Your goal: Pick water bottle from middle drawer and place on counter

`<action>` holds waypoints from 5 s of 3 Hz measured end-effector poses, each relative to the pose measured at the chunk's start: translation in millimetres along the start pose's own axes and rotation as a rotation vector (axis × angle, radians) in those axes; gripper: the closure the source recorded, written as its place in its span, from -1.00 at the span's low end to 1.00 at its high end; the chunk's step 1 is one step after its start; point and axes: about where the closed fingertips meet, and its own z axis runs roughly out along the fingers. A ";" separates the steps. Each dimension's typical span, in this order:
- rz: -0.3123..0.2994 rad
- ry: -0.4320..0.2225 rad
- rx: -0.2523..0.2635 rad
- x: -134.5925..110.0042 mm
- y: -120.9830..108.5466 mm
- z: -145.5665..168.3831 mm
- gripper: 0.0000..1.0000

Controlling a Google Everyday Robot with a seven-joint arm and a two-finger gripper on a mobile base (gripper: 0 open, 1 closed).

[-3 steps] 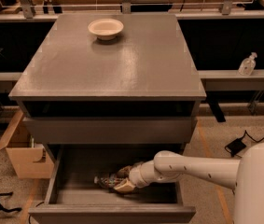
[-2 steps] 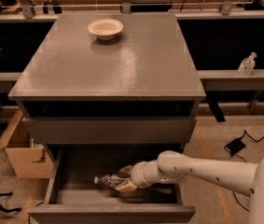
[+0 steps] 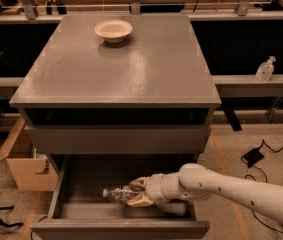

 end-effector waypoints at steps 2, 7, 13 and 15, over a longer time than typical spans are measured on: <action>-0.135 0.026 0.088 -52.1 4.1 -49.8 1.00; -0.375 0.143 0.337 -149.8 -23.1 -190.8 1.00; -0.720 0.081 0.456 -293.1 -93.5 -278.1 1.00; -0.779 0.080 0.346 -335.9 -158.0 -255.4 1.00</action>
Offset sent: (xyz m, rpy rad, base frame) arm -0.0296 -0.0254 0.1494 -0.1161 -0.3218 0.0011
